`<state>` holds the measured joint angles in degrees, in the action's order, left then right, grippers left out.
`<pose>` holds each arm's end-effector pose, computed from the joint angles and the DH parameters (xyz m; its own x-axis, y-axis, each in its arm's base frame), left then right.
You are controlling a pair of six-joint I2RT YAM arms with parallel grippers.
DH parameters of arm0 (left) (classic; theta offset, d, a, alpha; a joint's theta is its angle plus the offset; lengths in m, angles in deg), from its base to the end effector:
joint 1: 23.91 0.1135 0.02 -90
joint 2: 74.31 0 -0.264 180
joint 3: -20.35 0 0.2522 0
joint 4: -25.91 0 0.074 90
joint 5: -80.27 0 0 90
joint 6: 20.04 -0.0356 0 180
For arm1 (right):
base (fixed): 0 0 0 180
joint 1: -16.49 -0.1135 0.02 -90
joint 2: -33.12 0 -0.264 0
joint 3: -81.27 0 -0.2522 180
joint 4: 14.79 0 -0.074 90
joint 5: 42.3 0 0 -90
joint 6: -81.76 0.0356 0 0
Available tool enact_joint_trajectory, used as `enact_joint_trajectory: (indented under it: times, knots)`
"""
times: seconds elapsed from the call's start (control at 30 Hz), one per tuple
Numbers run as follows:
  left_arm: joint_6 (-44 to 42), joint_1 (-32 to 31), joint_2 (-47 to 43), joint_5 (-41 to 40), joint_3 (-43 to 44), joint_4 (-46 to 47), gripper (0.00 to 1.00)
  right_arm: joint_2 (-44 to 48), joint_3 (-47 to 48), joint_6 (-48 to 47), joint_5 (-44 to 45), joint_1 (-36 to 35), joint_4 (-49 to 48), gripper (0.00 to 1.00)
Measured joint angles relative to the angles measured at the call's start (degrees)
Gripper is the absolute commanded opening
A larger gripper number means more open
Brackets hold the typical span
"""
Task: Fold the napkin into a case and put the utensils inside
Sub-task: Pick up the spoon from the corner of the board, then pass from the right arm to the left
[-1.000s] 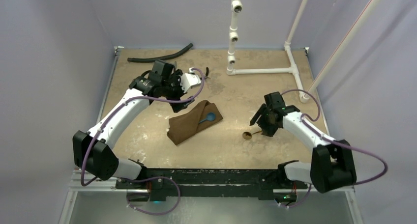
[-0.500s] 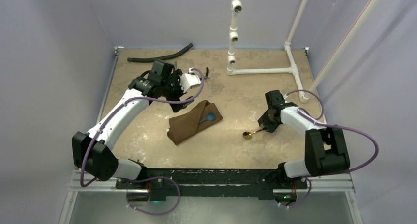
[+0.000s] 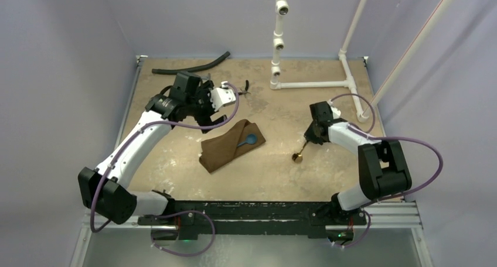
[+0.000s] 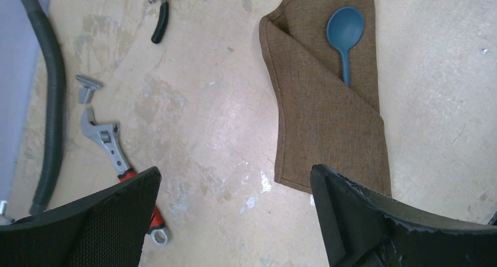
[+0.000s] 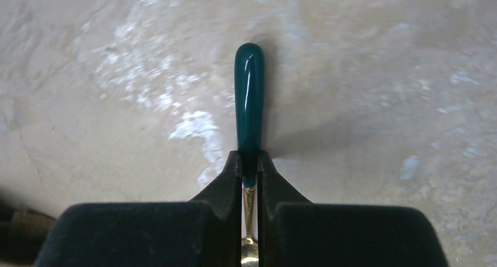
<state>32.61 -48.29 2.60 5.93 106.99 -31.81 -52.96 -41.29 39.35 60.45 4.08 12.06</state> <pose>0.2522 -0.1248 0.3328 -0.1970 0.7306 -0.6537 0.8573 0.4518 0.2466 0.2799 0.0536 0.1664 -0.6074 0.6037 -0.5164 0.5352 0.7913 0.2957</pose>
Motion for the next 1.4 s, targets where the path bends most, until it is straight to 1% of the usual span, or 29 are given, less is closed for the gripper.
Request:
enact_joint_trajectory:
  times: [0.1,0.2,0.33,0.43,0.5,0.57,0.7,0.8,0.87,0.93,1.0,1.03,1.1,1.17,1.2,1.23,1.33,1.37,1.4]
  knots:
    - [-2.0,0.2,-2.4,2.1,-0.4,-0.3,0.98,-0.9,2.5,-5.2,-0.5,-3.4,-0.8,0.0]
    - [-5.0,0.2,-4.4,5.5,-0.4,-0.7,0.99,-0.7,7.0,-11.2,-3.8,-6.1,-2.6,0.0]
    - [-14.2,0.2,-7.7,10.6,-1.4,-0.8,0.98,0.4,14.8,-19.1,-11.5,-9.1,-4.5,0.0]
    - [-22.6,0.2,-13.4,12.9,-5.2,1.0,0.99,0.9,21.0,-23.3,-18.5,-12.7,-4.4,0.0]
    - [-27.5,0.2,-16.7,14.0,-7.0,2.0,0.99,0.9,24.8,-25.4,-23.0,-16.6,-4.0,0.0]
    - [-31.6,0.1,-18.3,14.7,-7.1,2.8,0.99,0.5,28.4,-27.2,-27.1,-21.2,-3.0,0.0]
    - [-39.6,-0.6,-16.9,14.7,-3.7,-0.7,0.98,-2.4,36.4,-30.9,-33.7,-30.0,-0.2,0.0]
    - [-44.9,-0.9,-16.8,12.9,-3.2,-2.0,0.9,-4.2,39.4,-33.0,-36.6,-34.6,1.8,0.0]
    - [-48.4,-0.9,-18.5,11.9,-4.9,-2.0,0.82,-5.5,41.4,-34.2,-37.8,-36.9,4.3,0.0]
    - [-53.1,-1.0,-21.0,11.1,-6.9,-3.1,0.76,-6.9,43.4,-35.3,-38.8,-38.3,6.4,0.0]
    - [-56.9,-1.2,-23.3,10.8,-8.6,-3.8,0.68,-7.6,44.9,-36.2,-39.6,-38.7,8.0,0.0]
    - [-58.9,-1.2,-24.4,10.6,-9.6,-3.8,0.61,-7.7,45.5,-36.7,-40.0,-38.7,8.8,0.0]
    - [-62.4,-1.2,-26.2,10.5,-11.1,-4.2,0.41,-7.7,46.3,-37.0,-40.9,-38.6,9.9,0.0]
    - [-66.1,-1.3,-27.5,10.6,-12.3,-4.5,0.25,-7.7,47.1,-37.3,-41.7,-38.6,10.6,0.0]
    - [-67.5,-1.3,-28.0,10.6,-12.8,-4.5,0.19,-7.8,47.6,-37.3,-42.3,-38.6,10.8,0.0]
    - [-69.6,-1.3,-28.7,10.8,-13.8,-4.1,0.18,-8.0,48.2,-37.3,-42.7,-38.6,11.1,0.0]
    - [-72.9,-1.2,-29.7,10.6,-15.4,-2.9,0.21,-9.3,50.1,-37.4,-43.8,-38.6,12.1,0.0]
    - [-73.8,-1.2,-29.9,10.2,-15.9,-2.4,0.19,-10.0,50.8,-37.4,-44.2,-38.5,12.6,0.0]
    - [-74.4,-1.2,-29.9,9.8,-16.2,-2.1,0.01,-10.8,51.6,-37.4,-44.4,-38.4,13.2,0.0]
